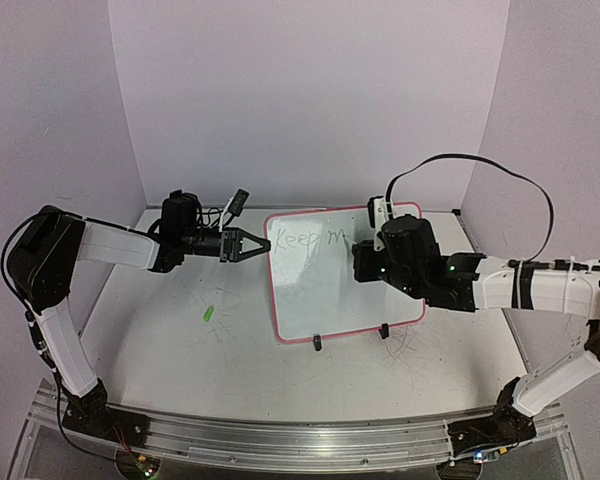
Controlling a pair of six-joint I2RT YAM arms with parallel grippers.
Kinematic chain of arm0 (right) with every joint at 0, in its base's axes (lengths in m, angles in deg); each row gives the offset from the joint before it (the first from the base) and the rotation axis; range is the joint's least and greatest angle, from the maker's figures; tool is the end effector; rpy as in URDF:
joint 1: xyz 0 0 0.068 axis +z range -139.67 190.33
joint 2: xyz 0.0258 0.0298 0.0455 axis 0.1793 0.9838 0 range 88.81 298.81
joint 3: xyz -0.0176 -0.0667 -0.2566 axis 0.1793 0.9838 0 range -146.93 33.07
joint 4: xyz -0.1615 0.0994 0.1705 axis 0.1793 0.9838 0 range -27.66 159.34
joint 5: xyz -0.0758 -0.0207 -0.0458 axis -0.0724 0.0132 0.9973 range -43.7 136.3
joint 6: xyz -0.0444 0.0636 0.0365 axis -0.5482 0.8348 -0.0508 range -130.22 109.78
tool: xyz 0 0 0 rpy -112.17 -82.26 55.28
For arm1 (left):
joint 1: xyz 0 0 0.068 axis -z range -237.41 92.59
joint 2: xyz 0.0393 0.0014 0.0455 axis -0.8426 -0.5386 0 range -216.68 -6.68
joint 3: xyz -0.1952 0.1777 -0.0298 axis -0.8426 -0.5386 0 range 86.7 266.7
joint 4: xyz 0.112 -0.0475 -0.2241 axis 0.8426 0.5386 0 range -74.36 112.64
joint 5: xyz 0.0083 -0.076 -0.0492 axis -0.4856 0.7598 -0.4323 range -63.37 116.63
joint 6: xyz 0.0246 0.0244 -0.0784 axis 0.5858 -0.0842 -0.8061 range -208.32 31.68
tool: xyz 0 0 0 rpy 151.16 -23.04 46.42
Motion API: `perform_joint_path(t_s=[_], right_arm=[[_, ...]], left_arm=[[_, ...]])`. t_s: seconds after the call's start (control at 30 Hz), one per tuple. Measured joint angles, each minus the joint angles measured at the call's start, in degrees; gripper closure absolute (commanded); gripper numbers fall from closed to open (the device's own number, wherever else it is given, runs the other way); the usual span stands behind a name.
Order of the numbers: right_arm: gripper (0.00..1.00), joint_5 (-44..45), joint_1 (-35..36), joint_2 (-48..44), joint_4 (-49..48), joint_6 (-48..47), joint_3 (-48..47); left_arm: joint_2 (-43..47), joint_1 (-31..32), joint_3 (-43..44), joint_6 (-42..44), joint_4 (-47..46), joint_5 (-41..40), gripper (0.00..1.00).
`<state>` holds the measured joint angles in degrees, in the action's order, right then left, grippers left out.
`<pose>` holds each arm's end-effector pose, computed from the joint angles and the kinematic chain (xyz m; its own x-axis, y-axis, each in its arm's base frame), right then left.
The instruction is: Write a sentence on the whiteboard
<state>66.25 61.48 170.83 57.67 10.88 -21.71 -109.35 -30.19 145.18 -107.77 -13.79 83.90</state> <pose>0.2444 0.2623 0.2564 -0.4171 0.0218 -0.9086 -0.4119 0.8866 0.2104 0.3265 -0.2395 0.2116 -0.5369 0.0738 -0.8404 0.8399 0.1413 -0.5241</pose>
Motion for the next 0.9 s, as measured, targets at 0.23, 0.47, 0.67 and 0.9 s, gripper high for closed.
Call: perform_joint_path(t_s=[0.23,0.47,0.67,0.9], right_arm=[[1.0,-0.9,0.4,-0.1,0.0,0.9,1.2],[1.0,-1.0,0.4,-0.2,0.0,1.0,1.2],[1.0,-1.1,0.4,-2.0,0.8,0.6,1.2],[1.0,-0.9,-0.4,-3.1,1.2,-0.1,1.2]], left_arm=[[0.0,0.0,0.0,0.0,0.1,0.0,1.0],[0.0,0.0,0.0,0.0,0.1,0.0,1.0],[0.0,0.0,0.0,0.2,0.0,0.2,1.0],[0.0,0.0,0.0,0.2,0.0,0.5,1.0]])
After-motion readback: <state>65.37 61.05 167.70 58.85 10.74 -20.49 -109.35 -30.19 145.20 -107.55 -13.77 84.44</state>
